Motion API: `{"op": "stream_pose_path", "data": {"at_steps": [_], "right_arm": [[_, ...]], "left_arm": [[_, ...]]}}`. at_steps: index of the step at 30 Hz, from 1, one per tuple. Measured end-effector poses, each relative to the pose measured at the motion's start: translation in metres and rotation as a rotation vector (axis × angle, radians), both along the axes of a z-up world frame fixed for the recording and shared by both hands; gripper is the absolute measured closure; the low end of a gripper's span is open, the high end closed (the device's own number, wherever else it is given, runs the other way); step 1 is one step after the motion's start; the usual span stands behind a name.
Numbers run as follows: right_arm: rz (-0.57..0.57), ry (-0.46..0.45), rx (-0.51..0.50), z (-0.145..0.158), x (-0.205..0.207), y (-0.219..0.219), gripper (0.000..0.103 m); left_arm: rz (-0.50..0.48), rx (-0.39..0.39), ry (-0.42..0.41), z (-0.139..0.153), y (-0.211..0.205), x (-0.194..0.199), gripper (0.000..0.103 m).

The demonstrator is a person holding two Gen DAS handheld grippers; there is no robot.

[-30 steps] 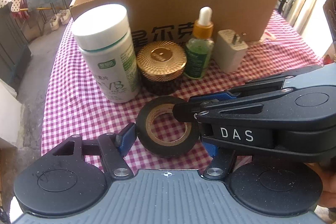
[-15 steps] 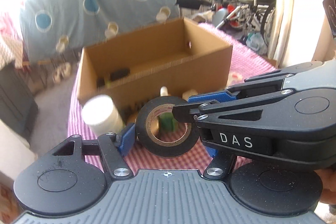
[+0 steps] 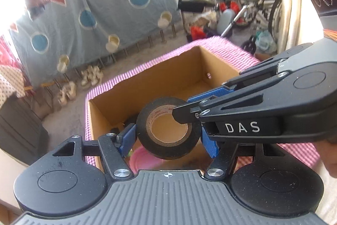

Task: Organize rigid objects
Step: 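Carry the tape roll with the right gripper into the box and release, then withdraw the right gripper from the box to the white USB charger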

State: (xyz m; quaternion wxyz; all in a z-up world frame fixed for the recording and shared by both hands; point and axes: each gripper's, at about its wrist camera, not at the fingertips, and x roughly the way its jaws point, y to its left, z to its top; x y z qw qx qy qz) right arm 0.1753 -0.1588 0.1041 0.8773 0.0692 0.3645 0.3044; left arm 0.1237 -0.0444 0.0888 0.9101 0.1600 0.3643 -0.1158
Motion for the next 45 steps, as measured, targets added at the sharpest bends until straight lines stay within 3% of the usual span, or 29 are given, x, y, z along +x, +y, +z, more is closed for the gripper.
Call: {"op": "stream_pose_path", "data": {"at_steps": [5, 11, 19, 24, 32, 38, 45], "right_arm": [[0.047, 0.159, -0.014, -0.025, 0.076, 0.012, 0.083], [0.072, 0.356, -0.026, -0.080, 0.144, 0.029, 0.084], [0.073, 0.502, -0.060, -0.127, 0.190, 0.046, 0.084], [0.072, 0.521, -0.074, -0.136, 0.194, 0.053, 0.083], [0.036, 0.569, -0.008, -0.140, 0.197, 0.049, 0.081], [0.026, 0.451, 0.052, -0.095, 0.172, 0.027, 0.081], [-0.003, 0.211, 0.127, -0.023, 0.086, -0.027, 0.069]], "left_arm": [[0.029, 0.009, 0.178, -0.017, 0.014, 0.064, 0.037], [0.087, 0.020, 0.389, -0.055, 0.028, 0.128, 0.037], [0.126, 0.028, 0.492, -0.089, 0.045, 0.157, 0.037], [0.125, 0.068, 0.496, -0.096, 0.045, 0.161, 0.036], [0.142, 0.101, 0.452, -0.089, 0.042, 0.162, 0.030], [0.144, 0.056, 0.381, -0.055, 0.044, 0.138, 0.030], [0.100, -0.027, 0.242, 0.000, 0.047, 0.084, 0.027]]}}
